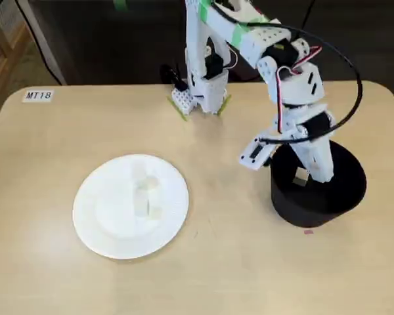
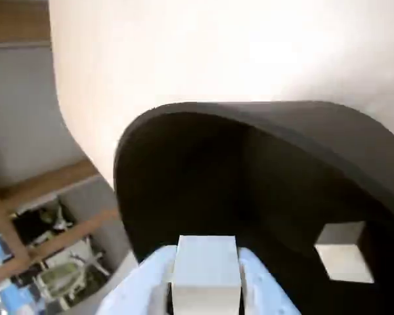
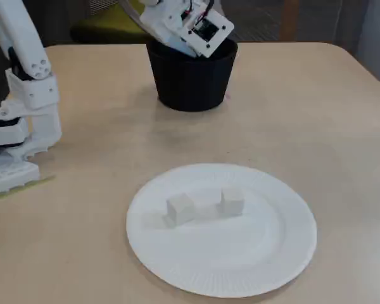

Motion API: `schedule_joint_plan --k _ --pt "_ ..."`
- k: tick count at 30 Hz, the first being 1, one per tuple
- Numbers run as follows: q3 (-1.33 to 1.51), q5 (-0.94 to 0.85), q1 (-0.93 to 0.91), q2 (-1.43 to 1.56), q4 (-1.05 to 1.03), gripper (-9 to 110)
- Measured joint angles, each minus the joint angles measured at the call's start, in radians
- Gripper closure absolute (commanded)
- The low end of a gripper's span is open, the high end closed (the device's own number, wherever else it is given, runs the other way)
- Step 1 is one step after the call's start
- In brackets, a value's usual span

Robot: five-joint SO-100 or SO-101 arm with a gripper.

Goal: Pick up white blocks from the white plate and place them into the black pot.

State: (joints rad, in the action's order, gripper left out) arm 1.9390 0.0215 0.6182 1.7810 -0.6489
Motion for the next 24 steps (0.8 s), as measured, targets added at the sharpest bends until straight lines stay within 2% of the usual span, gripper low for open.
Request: schedule_joint_plan --k 2,3,5,6,11,14,18,21,24 --pt "0.000 -0.021 -0.003 0.000 0.000 69" --pt "0.000 -0.031 -0.008 0.000 0.000 76" --pt "0.000 -0.044 -0.017 0.020 -0.015 101" --pt "0.000 -0.052 -0.026 0.041 -0.031 104" --pt "0.000 -0.138 -0.195 0.216 -0.230 104" --pt "-0.002 -0.230 -0.403 0.296 -0.327 104" --pt "-0.002 -0.354 -0.742 0.239 -0.387 104" --pt "-0.002 -0.400 -0.928 0.127 -0.388 81" --pt "-0.002 -0.434 -0.992 0.044 -0.371 72"
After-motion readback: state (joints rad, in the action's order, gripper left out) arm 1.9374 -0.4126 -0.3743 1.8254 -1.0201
